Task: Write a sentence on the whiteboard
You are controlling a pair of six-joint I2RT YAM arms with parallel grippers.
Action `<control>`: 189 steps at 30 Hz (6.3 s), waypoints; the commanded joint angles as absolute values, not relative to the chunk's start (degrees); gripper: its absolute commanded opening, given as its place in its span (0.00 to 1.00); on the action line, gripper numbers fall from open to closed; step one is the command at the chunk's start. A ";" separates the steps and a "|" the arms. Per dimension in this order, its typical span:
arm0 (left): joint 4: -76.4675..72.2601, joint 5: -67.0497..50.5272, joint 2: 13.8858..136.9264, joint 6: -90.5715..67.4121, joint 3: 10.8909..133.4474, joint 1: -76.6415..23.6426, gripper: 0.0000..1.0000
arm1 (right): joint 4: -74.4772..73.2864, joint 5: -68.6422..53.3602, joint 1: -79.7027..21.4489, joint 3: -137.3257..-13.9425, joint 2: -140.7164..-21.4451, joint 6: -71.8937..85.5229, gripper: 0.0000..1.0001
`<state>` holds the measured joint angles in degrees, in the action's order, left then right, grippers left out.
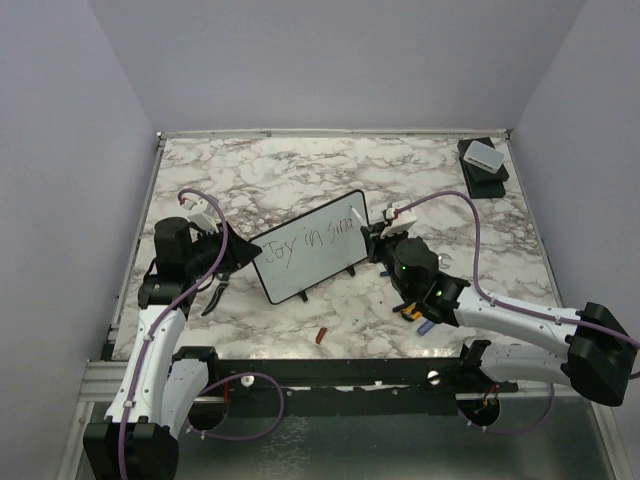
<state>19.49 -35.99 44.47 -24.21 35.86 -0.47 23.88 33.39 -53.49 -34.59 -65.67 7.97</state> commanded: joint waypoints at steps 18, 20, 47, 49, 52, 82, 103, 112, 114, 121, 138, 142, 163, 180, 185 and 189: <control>19.86 -36.11 43.77 -24.06 35.33 -0.53 0.33 | 15.99 33.12 -53.09 -29.19 -62.47 17.70 0.00; 19.86 -36.09 43.77 -24.07 35.33 -0.53 0.33 | 15.92 33.08 -53.09 -29.41 -60.40 17.02 0.01; 19.86 -36.12 43.94 -24.00 35.33 -0.53 0.33 | 26.38 33.66 -51.39 -35.72 -64.94 4.90 0.01; 19.86 -36.12 43.95 -24.00 35.31 -0.53 0.33 | 26.34 33.63 -51.25 -35.41 -65.52 5.22 0.00; 19.83 -36.12 43.95 -24.01 35.32 -0.59 0.33 | 25.43 33.56 -51.24 -34.48 -65.62 6.30 0.01; 19.81 -36.17 43.42 -24.02 35.33 -0.70 0.33 | 14.68 32.43 -51.24 -28.83 -61.45 15.89 0.00; 19.84 -36.12 43.42 -24.00 35.33 -0.79 0.33 | 20.22 33.29 -51.24 -34.32 -65.40 7.68 0.01; 19.86 -36.12 43.42 -24.03 35.33 -0.79 0.33 | 21.88 34.55 -51.24 -35.13 -65.92 6.57 0.01; 19.86 -36.12 43.42 -24.05 35.33 -0.79 0.33 | 22.14 34.90 -51.24 -35.30 -65.94 6.28 0.00; 19.86 -36.12 43.37 -24.04 35.30 -0.79 0.33 | 23.03 35.15 -51.24 -35.94 -66.61 5.66 0.00; 19.86 -35.77 43.51 -24.06 35.29 -0.79 0.33 | 15.43 20.44 -51.24 -32.74 -51.66 6.18 0.01; 19.86 -35.68 43.55 -24.09 35.33 -0.79 0.33 | 12.57 18.45 -51.24 -30.67 -47.77 8.94 0.01; 19.78 -35.84 45.43 -24.00 35.24 -1.37 0.31 | 12.38 9.74 -57.74 -25.48 -47.72 24.81 0.01; 19.77 -35.59 45.44 -24.11 35.15 -2.74 0.30 | 31.70 12.15 -68.73 -31.02 -74.81 21.06 0.01; 19.74 -35.52 45.43 -24.11 35.16 -2.80 0.30 | 31.83 12.40 -68.82 -33.43 -78.37 19.51 0.01; 19.86 -35.51 45.36 -24.09 35.15 -2.86 0.30 | 31.66 12.06 -68.80 -34.88 -80.64 19.28 0.01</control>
